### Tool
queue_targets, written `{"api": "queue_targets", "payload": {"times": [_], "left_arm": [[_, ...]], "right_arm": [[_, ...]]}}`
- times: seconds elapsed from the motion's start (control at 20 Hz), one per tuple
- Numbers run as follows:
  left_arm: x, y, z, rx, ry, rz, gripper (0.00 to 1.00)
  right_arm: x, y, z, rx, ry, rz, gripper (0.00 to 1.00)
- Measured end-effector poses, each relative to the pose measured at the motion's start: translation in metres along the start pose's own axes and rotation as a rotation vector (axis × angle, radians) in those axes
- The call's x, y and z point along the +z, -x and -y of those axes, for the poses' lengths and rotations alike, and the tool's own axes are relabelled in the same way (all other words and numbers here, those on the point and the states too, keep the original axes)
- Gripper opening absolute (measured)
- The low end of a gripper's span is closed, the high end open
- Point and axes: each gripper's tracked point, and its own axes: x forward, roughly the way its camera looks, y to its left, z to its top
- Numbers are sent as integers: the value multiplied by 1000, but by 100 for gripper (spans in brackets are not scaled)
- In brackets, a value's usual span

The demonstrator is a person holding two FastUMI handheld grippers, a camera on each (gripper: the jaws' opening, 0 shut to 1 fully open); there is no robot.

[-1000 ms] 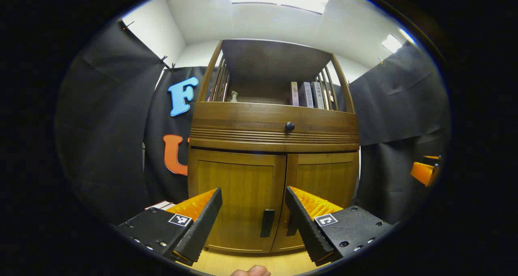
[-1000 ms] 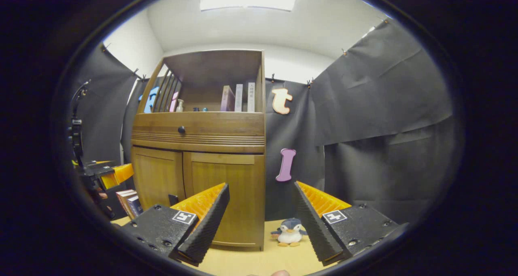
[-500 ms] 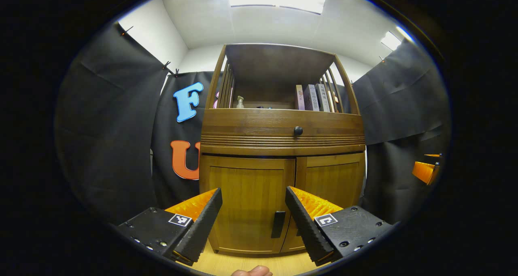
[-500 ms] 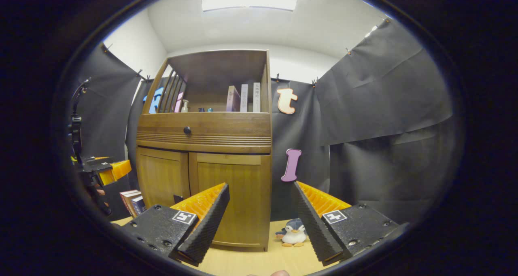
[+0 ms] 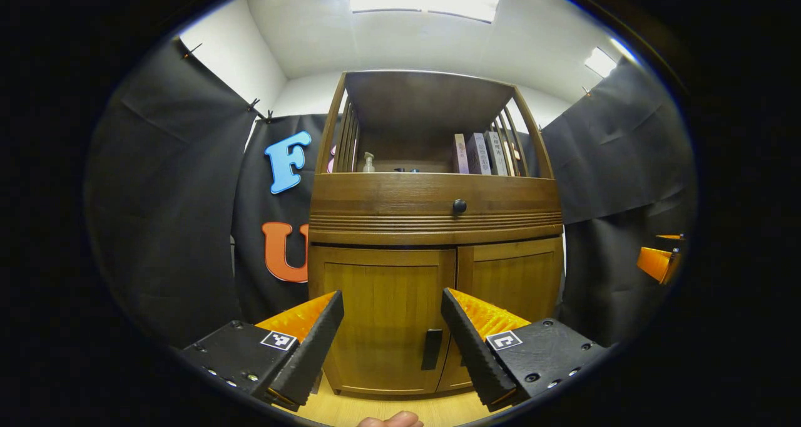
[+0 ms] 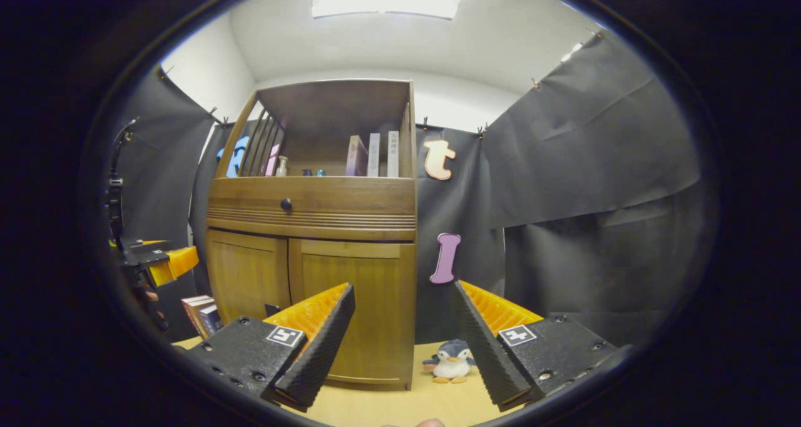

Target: Open the right door of the double-door shoe cabinet with the right hand, and open the left door with the left hand.

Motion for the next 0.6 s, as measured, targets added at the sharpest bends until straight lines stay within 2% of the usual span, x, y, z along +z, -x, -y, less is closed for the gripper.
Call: {"api": "queue_targets", "payload": {"times": [0.35, 0.4, 0.6], "left_arm": [[0, 4, -4, -8, -9, 0, 100], [0, 5, -4, -8, -9, -1, 94], [-4, 6, -7, -18, -18, -14, 94]], "right_arm": [[0, -2, -8, -2, -8, -2, 99], [-1, -3, -9, 1, -7, -4, 99], [-5, -8, -17, 5, -15, -11, 99]]}}
